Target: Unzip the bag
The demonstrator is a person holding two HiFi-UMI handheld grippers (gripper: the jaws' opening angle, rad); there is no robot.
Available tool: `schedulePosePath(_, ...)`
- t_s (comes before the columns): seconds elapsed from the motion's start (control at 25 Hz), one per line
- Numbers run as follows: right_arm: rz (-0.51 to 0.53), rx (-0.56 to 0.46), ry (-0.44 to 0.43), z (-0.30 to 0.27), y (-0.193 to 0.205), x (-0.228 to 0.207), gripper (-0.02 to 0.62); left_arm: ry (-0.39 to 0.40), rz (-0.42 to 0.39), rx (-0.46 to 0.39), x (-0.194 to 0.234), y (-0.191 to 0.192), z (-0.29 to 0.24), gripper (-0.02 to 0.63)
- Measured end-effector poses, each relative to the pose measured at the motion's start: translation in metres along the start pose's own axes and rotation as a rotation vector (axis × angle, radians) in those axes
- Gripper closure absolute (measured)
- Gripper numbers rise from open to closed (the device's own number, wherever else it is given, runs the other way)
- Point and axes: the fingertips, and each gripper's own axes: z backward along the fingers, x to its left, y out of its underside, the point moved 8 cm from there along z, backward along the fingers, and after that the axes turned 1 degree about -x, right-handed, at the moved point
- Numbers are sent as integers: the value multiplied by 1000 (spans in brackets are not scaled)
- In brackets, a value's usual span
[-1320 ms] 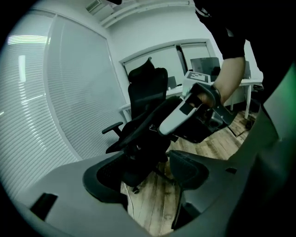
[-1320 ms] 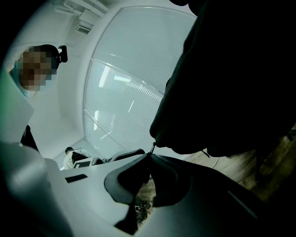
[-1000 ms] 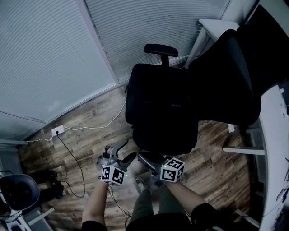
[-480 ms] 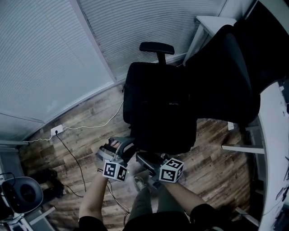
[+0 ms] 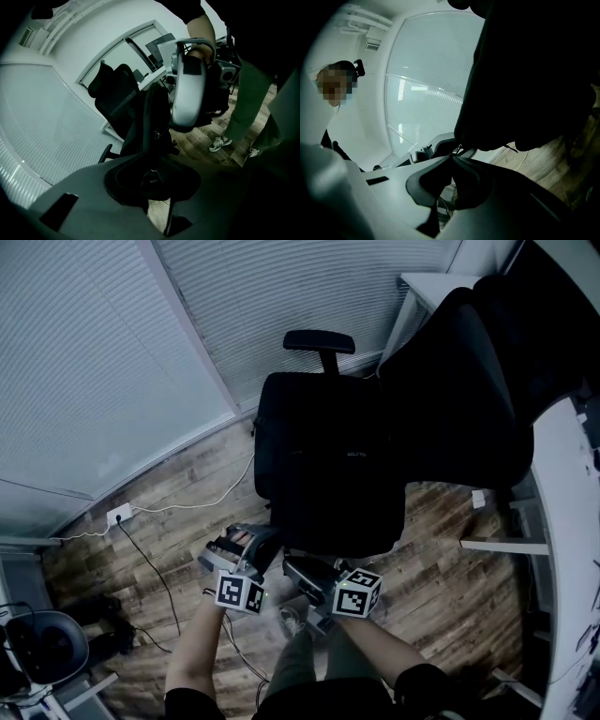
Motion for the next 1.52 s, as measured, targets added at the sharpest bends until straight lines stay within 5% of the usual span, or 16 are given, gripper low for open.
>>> schedulePosePath(0.8, -78, -102, -6, 58, -17, 16, 549, 17, 70, 93, 4, -11, -1, 530)
schedulePosePath(1.52, -138, -61, -10, 110, -51, 15, 549, 31, 332, 218, 15, -23, -9, 528)
